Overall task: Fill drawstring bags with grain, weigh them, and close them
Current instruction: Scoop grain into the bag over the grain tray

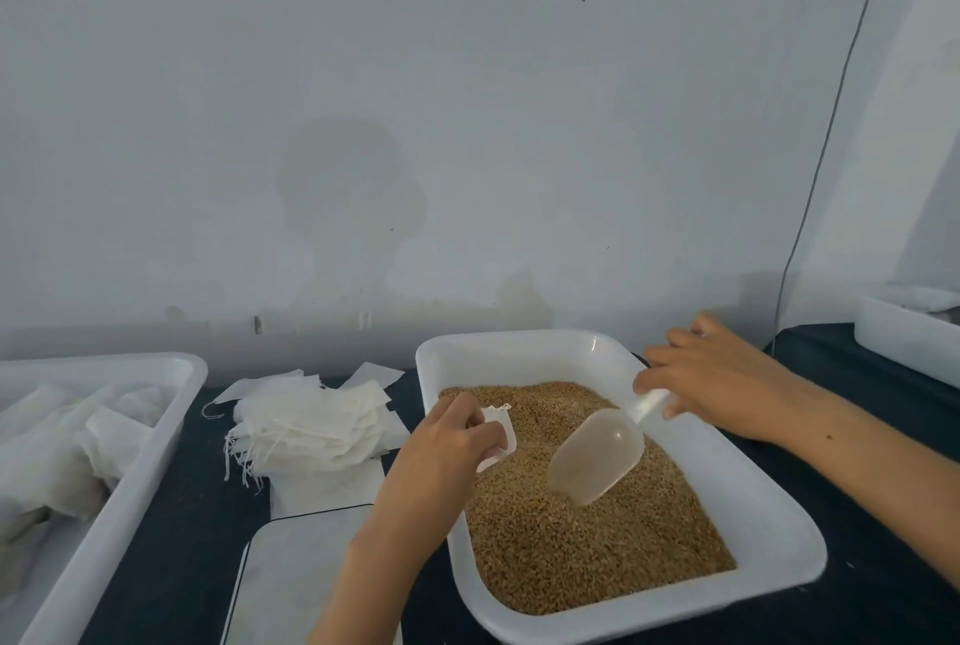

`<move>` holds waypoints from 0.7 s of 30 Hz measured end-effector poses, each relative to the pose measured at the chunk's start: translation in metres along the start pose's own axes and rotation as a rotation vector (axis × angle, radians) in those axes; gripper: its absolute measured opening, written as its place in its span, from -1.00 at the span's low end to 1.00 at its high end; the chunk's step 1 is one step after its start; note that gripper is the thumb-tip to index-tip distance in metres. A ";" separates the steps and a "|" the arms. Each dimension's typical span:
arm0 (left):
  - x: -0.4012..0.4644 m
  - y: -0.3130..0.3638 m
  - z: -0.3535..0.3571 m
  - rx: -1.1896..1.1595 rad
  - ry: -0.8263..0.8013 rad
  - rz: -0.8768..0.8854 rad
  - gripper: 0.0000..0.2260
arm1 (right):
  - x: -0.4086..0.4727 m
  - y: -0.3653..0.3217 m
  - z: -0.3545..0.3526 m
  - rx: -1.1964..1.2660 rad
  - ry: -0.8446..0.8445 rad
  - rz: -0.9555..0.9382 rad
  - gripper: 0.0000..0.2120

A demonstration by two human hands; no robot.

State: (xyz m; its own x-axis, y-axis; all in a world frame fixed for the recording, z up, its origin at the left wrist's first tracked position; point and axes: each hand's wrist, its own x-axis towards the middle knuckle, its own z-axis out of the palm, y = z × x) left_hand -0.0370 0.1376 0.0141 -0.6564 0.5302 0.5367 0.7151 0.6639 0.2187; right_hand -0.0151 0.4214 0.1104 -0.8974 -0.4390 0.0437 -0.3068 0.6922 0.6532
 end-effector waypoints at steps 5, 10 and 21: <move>0.002 -0.003 0.004 -0.008 -0.052 0.013 -0.81 | 0.008 -0.022 0.014 0.195 -0.106 0.027 -0.75; 0.005 -0.002 0.007 -0.023 -0.050 -0.051 -0.88 | 0.002 -0.029 0.034 0.639 -0.322 0.168 -0.78; 0.022 -0.007 0.028 -0.023 -0.123 -0.010 -0.90 | -0.035 -0.008 0.044 1.326 -0.301 0.203 -0.90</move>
State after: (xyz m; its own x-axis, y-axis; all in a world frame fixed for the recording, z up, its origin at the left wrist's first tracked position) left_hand -0.0634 0.1594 0.0018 -0.6870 0.5854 0.4305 0.7128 0.6581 0.2426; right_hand 0.0052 0.4567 0.0705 -0.9436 -0.2431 -0.2246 -0.0804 0.8266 -0.5570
